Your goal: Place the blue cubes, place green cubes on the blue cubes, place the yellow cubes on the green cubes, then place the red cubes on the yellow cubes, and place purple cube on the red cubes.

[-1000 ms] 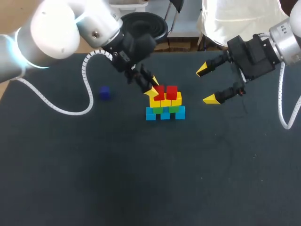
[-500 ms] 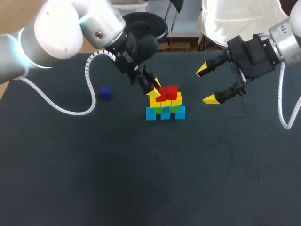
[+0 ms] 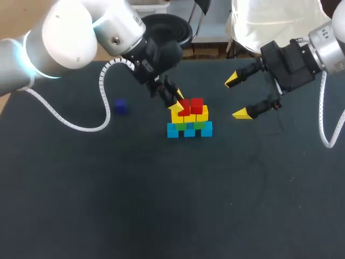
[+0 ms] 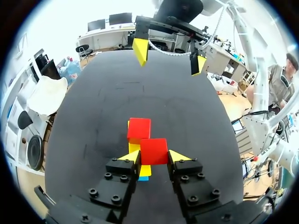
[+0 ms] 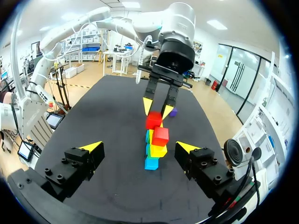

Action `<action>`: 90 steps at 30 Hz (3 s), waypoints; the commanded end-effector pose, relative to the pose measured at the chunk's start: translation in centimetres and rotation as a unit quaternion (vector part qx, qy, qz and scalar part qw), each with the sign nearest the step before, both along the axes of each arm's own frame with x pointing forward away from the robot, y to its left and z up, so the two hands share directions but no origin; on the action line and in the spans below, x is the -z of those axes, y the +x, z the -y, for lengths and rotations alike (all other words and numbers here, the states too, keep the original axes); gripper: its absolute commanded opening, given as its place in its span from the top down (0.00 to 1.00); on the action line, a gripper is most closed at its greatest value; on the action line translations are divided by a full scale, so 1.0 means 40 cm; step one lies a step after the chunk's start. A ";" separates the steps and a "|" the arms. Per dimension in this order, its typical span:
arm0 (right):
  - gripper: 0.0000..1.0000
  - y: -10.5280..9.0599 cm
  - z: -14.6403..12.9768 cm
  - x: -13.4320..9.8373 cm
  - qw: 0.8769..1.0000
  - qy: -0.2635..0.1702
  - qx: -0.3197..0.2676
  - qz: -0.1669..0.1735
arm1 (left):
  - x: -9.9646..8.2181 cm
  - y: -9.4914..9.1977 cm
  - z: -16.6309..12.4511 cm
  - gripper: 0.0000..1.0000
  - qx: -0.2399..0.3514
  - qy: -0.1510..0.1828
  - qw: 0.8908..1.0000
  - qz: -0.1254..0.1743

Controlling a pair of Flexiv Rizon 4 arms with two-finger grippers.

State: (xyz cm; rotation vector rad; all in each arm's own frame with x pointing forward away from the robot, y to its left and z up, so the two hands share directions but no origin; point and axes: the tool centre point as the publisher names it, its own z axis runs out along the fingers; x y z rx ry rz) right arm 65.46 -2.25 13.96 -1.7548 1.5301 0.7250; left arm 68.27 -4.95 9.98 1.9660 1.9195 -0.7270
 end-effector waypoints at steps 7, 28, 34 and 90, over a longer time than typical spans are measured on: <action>0.00 0.001 0.000 0.001 1.000 0.001 0.000 0.000 | 0.003 0.024 0.001 1.00 -0.004 0.006 1.000 0.000; 0.00 0.001 0.000 0.001 1.000 0.001 0.000 0.000 | 0.003 0.012 0.006 1.00 -0.011 0.010 1.000 0.000; 0.00 0.001 0.000 0.001 1.000 0.001 0.000 0.000 | 0.004 0.012 0.010 1.00 -0.012 0.010 1.000 -0.001; 0.00 0.001 0.000 0.001 1.000 0.001 0.000 0.000 | 0.013 0.019 0.008 1.00 -0.024 0.008 1.000 -0.003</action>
